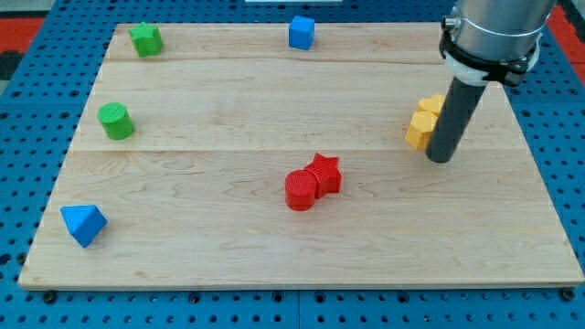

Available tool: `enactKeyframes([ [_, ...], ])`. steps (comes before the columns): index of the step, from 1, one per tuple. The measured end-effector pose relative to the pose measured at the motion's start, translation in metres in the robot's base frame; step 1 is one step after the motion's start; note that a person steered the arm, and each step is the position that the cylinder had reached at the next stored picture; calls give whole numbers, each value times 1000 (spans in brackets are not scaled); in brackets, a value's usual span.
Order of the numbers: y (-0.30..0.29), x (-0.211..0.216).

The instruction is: Push the green circle below the green star

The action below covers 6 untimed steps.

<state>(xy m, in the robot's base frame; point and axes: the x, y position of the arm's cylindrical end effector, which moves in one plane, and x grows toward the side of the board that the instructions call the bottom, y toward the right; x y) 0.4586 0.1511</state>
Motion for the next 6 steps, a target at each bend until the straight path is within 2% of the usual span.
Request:
enactKeyframes([
  [1, -106, -32],
  [2, -206, -17],
  [3, -307, 34],
  [4, -374, -17],
  [6, -425, -103],
])
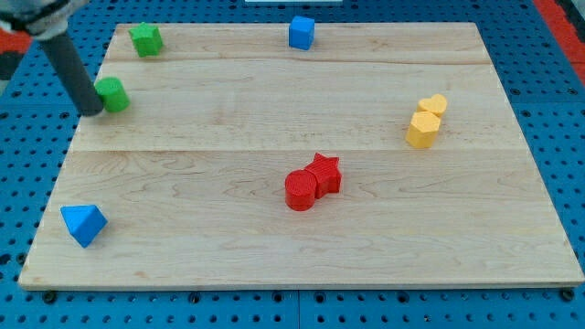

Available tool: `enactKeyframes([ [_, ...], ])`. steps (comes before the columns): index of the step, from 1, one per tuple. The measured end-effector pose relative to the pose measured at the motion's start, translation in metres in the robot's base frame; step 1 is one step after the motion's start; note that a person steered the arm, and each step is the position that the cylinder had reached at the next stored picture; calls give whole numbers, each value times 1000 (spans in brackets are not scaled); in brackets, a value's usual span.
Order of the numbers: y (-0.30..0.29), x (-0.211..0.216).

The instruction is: Push the green circle below the green star

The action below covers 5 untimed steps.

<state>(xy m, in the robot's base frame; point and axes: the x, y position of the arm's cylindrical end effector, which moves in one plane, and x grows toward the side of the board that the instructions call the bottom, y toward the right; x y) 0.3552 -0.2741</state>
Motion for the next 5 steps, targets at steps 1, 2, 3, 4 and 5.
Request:
enactKeyframes([
  [1, 32, -32],
  [2, 47, -22],
  [3, 76, -10],
  [4, 96, -31],
  [5, 97, -67],
])
